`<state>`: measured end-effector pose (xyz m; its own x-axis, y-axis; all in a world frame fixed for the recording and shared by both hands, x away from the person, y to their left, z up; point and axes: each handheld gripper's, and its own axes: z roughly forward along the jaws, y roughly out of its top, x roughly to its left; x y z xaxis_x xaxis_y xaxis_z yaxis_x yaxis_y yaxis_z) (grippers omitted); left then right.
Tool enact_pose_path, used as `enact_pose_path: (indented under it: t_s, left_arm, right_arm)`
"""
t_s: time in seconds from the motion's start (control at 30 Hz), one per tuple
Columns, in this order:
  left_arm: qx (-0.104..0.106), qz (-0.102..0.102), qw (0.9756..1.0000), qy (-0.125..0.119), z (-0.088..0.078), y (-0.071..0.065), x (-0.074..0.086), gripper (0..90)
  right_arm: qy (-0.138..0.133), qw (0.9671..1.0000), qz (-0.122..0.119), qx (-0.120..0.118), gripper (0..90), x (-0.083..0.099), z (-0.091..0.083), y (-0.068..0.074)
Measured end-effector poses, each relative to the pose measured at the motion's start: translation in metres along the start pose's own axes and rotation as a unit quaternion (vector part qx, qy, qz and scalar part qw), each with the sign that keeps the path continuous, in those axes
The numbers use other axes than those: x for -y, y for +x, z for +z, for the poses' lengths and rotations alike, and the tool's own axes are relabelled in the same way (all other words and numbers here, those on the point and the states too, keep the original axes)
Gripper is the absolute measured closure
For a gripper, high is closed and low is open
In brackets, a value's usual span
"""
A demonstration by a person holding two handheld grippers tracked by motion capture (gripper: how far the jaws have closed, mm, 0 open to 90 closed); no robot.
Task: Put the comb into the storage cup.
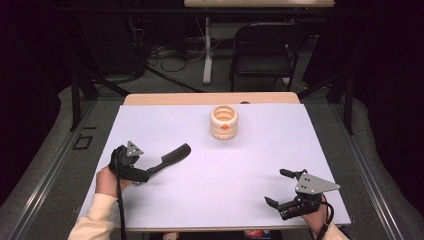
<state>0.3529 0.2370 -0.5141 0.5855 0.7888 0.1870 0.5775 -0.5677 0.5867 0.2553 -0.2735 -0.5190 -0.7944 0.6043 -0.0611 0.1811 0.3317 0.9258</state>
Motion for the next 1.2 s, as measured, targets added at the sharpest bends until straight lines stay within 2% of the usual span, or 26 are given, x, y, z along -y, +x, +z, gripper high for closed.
enact_pose_path:
  t_s: [0.13, 0.4, 0.7, 0.83, 0.9, 0.97, 1.03, 1.2]
  left_arm:
    - [0.004, 0.015, 0.9998, 0.01, 0.002, -0.005, -0.004, 0.3]
    - [0.012, 0.026, 0.9994, 0.018, 0.009, -0.01, -0.009, 0.0]
    - [0.011, 0.041, 0.9981, 0.045, 0.019, -0.015, -0.021, 0.2]
    - [0.018, 0.047, 0.9975, 0.05, 0.02, -0.017, -0.025, 6.5]
    - [0.023, 0.054, 0.9967, 0.057, 0.021, -0.018, -0.028, 16.4]
    - [0.029, 0.061, 0.9955, 0.066, 0.022, -0.019, -0.03, 17.3]
    - [0.032, 0.068, 0.9942, 0.077, 0.025, -0.021, -0.031, 25.1]
    - [0.048, 0.076, 0.9902, 0.107, 0.03, -0.022, -0.035, 37.0]
  right_arm:
    - [0.0, 1.0, 0.0, -0.001, 0.0, 0.0, 0.0, 0.0]
    - [0.0, 1.0, 0.004, -0.002, 0.0, 0.0, 0.0, 0.0]
    - [0.001, 1.0, 0.004, -0.003, 0.0, 0.0, 0.001, 0.0]
    - [0.001, 1.0, 0.003, -0.002, 0.0, 0.0, 0.001, 0.0]
    - [0.001, 1.0, 0.002, -0.002, 0.0, 0.0, 0.001, 0.0]
    - [0.001, 1.0, 0.002, -0.002, 0.0, 0.0, 0.001, 0.0]
    - [0.001, 1.0, 0.002, -0.002, 0.0, 0.0, 0.001, 0.0]
    - [0.002, 1.0, 0.002, -0.003, 0.0, 0.0, 0.002, 0.0]
